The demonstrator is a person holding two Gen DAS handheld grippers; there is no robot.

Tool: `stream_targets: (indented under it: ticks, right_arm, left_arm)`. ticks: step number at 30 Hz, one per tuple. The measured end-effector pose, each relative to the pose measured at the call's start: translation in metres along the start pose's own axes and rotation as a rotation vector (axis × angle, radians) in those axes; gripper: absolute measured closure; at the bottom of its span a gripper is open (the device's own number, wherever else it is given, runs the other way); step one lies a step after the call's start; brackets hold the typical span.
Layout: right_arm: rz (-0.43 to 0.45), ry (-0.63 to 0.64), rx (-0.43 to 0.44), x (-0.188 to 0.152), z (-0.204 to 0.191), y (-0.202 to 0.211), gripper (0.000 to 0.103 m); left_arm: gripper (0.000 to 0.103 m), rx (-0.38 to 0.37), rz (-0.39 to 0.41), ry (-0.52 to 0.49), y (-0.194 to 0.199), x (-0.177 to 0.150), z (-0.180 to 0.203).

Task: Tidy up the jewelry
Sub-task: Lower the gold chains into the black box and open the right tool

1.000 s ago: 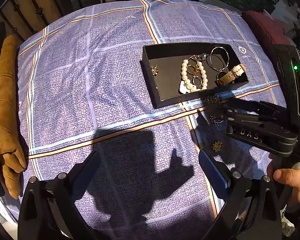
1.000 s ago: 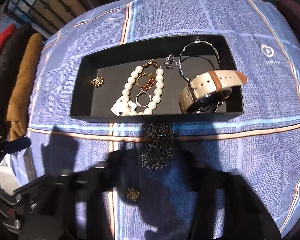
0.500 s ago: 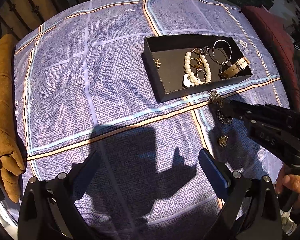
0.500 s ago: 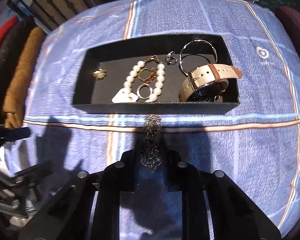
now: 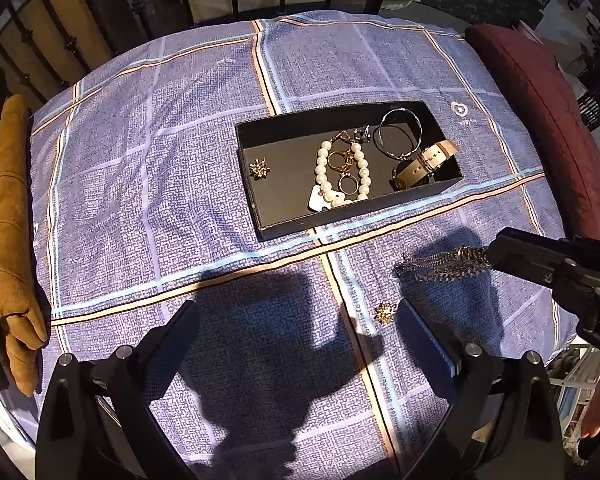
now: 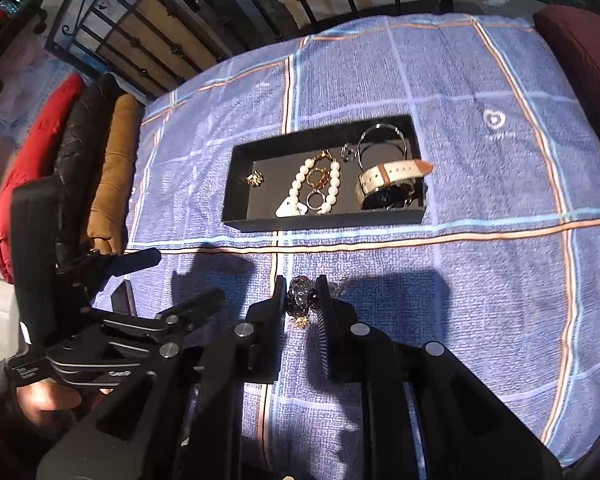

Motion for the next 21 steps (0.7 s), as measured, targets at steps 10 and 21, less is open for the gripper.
stream_targets:
  ticks: [10,21]
  right_arm:
    - [0.030,0.049,0.014,0.009,0.001,0.037,0.087]
    - [0.059,0.080,0.012,0.021,-0.005,0.058,0.087]
  left_arm:
    - [0.007,0.002,0.044,0.033,0.021,0.010,0.012]
    - [0.007,-0.001,0.080,0.024,0.038,0.027,0.020]
Point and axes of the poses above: each gripper's, at about its wrist camera, not at the fingertips, and y roughly against the way its jaws point, z to its right, x to its top, the point moved 4 cm from there along -y, roughly the way its jaws point, and after that the axes turned 10 degrees about -z, right-handed, at the moved point
